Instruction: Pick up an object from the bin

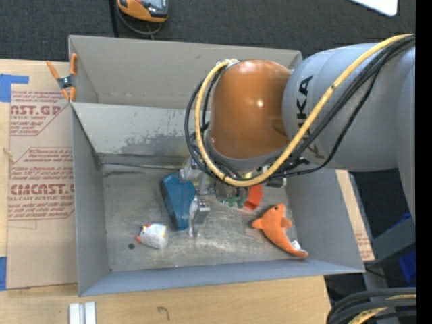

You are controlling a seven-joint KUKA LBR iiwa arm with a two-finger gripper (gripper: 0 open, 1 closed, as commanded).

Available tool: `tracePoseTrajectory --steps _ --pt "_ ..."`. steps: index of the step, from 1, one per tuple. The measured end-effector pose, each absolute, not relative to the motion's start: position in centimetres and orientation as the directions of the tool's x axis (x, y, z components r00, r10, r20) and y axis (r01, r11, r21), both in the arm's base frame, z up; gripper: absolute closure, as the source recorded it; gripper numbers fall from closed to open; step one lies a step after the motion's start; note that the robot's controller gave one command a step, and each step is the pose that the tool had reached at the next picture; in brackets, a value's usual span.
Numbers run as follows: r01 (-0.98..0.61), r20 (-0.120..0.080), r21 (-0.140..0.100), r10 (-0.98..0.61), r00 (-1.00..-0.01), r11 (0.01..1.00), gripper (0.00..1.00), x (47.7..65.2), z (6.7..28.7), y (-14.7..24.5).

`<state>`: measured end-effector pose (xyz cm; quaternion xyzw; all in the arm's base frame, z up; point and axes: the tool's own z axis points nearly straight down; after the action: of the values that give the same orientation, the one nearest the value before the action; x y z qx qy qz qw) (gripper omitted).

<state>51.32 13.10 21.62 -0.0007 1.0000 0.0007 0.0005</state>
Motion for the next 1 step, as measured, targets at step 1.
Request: tracePoseTrajectory --steps 1 --pt "-0.001 -0.001 0.001 -0.001 -1.000 1.000 0.00 51.32 21.62 13.10"
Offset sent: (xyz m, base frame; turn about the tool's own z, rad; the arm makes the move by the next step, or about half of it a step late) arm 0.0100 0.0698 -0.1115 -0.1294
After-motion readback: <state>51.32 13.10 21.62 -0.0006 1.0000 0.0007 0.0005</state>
